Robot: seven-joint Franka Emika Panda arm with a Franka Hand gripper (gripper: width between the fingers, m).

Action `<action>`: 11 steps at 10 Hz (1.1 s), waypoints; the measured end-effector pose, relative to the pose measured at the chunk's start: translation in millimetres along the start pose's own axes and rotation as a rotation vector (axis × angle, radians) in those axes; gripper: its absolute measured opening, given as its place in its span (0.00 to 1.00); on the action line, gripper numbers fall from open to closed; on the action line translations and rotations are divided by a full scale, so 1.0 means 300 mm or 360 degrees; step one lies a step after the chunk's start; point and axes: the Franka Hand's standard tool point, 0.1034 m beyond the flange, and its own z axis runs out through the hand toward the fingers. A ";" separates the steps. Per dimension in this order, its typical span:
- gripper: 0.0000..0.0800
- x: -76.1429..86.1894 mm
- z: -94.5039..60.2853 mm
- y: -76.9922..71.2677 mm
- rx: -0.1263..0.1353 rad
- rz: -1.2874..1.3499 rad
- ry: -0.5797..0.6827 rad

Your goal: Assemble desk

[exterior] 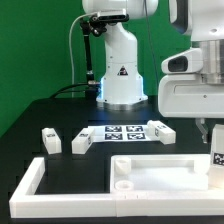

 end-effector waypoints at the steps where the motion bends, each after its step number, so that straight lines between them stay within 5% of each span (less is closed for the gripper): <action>1: 0.38 0.004 0.000 0.006 0.0005 0.0264 -0.0004; 3: 0.37 -0.003 0.006 0.003 0.0048 0.0903 -0.0063; 5: 0.37 0.014 0.004 0.024 0.0140 0.1323 -0.0159; 8: 0.37 0.004 0.007 0.019 0.0125 0.1509 -0.0171; 10: 0.70 0.003 0.009 0.019 0.0125 0.1478 -0.0169; 11: 0.78 0.004 0.009 0.020 0.0112 0.1145 -0.0161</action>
Offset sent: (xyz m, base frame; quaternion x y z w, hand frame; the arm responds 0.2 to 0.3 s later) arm 0.0199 0.0188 -0.0003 0.1182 -0.1162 0.6339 0.7555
